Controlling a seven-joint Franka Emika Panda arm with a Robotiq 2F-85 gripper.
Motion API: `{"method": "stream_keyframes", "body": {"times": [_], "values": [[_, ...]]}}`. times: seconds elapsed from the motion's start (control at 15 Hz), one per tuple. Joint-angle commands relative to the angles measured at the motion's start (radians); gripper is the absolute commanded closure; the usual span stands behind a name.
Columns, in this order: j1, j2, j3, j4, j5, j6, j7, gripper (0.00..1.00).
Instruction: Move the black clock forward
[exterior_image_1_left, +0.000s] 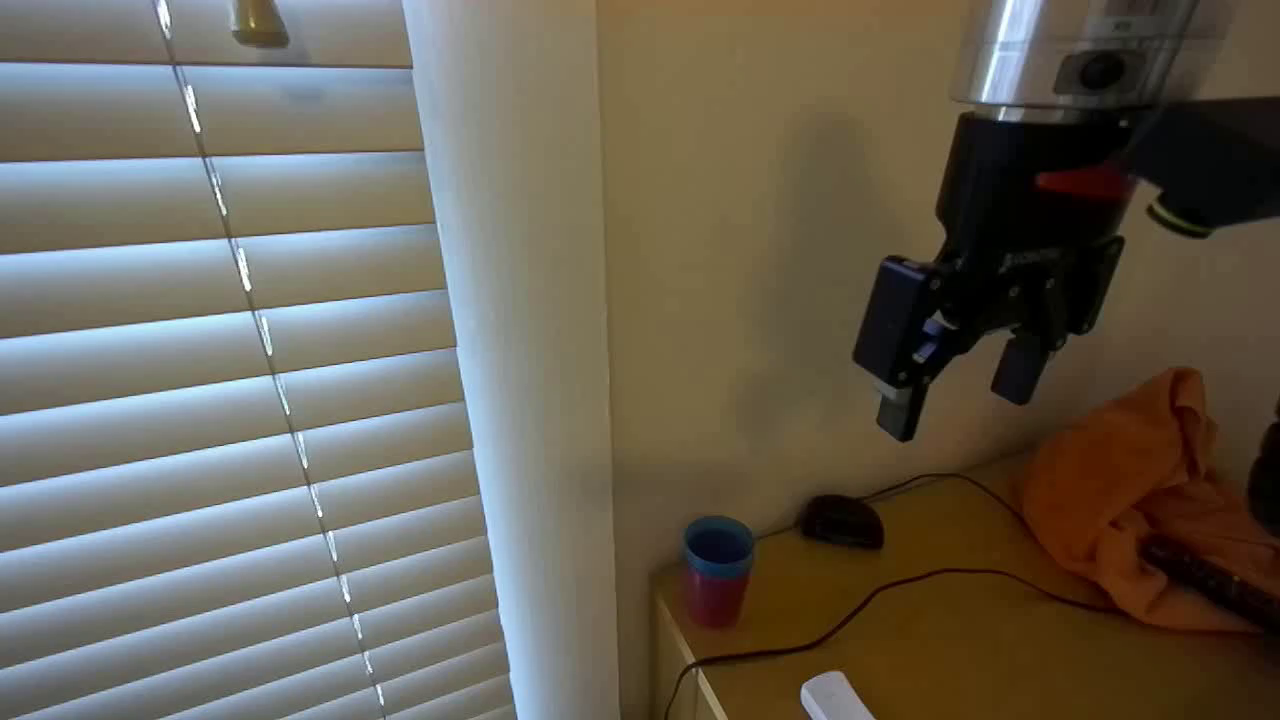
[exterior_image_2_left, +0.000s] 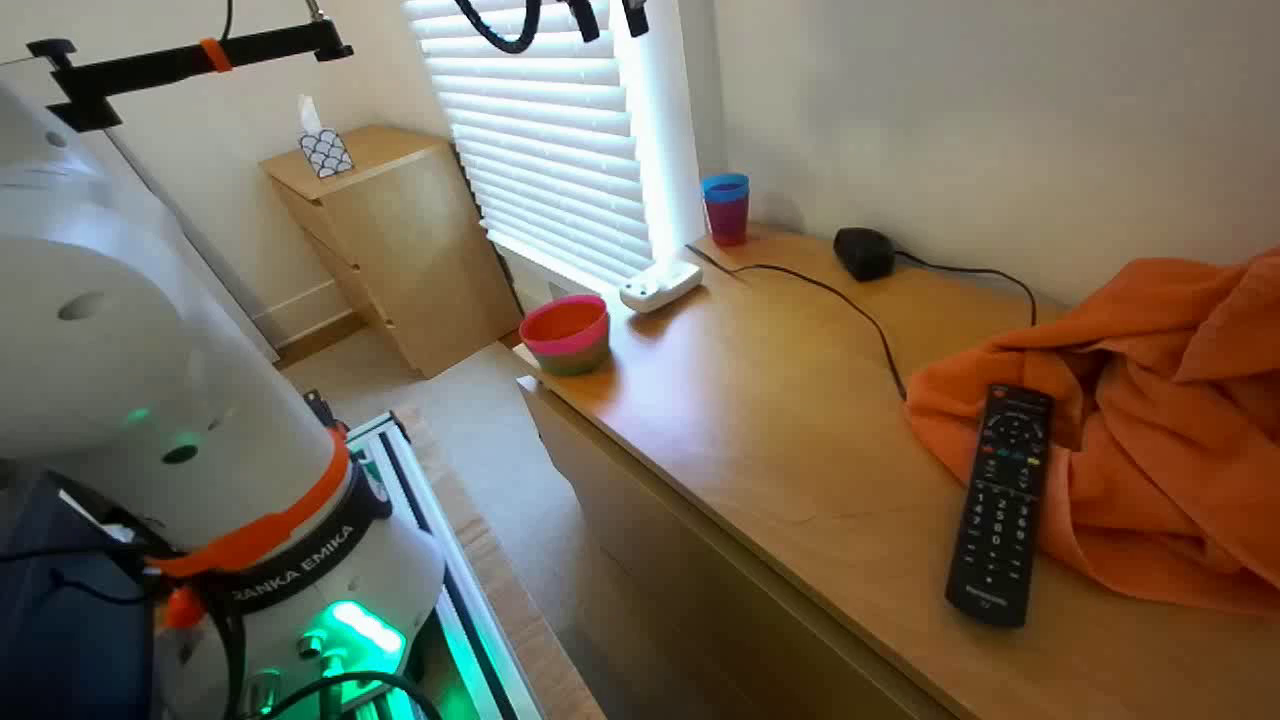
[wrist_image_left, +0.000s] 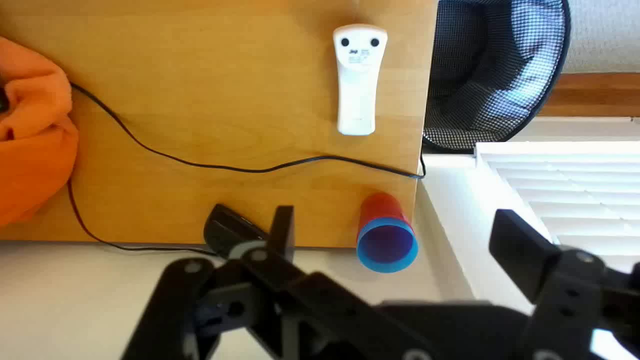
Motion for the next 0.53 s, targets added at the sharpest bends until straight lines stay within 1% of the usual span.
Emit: {"method": "stream_keyframes", "body": {"times": [0.0,0.13,0.27,0.47], "values": [[0.024,0.003,-0.022,0.003,-0.007,-0.003,0.006,0.00],[0.024,0.003,-0.022,0.003,-0.007,-0.003,0.005,0.00],[-0.003,0.014,-0.021,-0.006,-0.053,-0.021,0.105,0.00],[-0.040,0.024,-0.064,-0.088,-0.070,0.029,0.207,0.00]]}}
